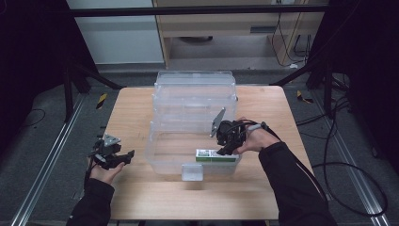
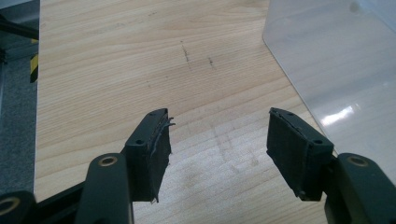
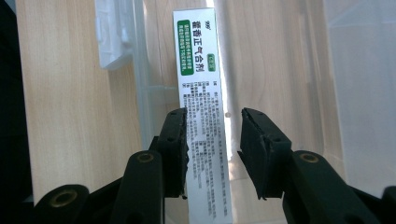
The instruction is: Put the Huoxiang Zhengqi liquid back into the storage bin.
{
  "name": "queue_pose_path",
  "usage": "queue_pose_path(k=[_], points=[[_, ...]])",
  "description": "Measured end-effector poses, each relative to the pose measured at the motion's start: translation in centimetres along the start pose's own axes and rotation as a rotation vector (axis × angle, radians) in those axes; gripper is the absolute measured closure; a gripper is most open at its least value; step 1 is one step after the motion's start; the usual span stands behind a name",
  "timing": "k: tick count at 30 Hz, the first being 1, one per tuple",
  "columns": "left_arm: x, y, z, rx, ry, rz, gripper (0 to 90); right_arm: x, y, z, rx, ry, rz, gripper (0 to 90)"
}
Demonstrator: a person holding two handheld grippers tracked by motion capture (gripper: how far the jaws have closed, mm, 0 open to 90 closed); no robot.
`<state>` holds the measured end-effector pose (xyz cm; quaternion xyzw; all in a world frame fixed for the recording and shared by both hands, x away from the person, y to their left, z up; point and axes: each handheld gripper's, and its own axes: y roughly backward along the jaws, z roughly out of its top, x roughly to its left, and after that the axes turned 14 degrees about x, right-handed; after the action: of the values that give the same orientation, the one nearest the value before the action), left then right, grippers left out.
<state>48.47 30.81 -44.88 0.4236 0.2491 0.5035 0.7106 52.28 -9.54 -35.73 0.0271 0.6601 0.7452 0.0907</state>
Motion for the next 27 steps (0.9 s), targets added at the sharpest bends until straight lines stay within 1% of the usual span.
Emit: queue_pose_path(k=[1,3,4,6,11,15,19,24,27], points=[[0.0,0.0,0.0,-0.001,0.001,0.000,39.2,0.1,0.2,-0.1,-0.009,-0.004,-0.009,62.2],[0.0,0.1,0.0,-0.003,0.001,-0.001,39.6,0.4,0.4,-0.1,-0.014,-0.017,-0.010,62.1],[0.0,0.1,0.0,-0.004,0.002,-0.001,39.7,0.6,0.5,0.0,-0.015,-0.029,-0.004,62.2],[0.0,0.1,0.0,-0.004,0.002,-0.001,39.9,0.9,0.6,0.1,-0.031,-0.029,-0.003,62.4],[0.0,0.2,0.0,-0.008,0.005,-0.002,40.3,1.8,0.5,0.6,-0.041,-0.045,0.009,63.1],[0.0,0.3,0.0,-0.011,0.002,-0.001,40.6,2.5,0.1,1.0,-0.030,-0.035,0.011,62.7],[-0.1,0.3,0.0,-0.010,0.000,-0.002,40.8,3.2,-0.4,1.4,-0.032,-0.023,0.017,62.4],[-0.1,0.3,0.0,-0.009,-0.001,-0.001,41.0,3.6,-1.1,1.8,-0.032,-0.004,0.017,62.6],[-0.1,0.3,0.0,-0.008,-0.002,-0.002,41.1,3.8,-1.4,2.1,-0.036,-0.002,0.019,63.4]])
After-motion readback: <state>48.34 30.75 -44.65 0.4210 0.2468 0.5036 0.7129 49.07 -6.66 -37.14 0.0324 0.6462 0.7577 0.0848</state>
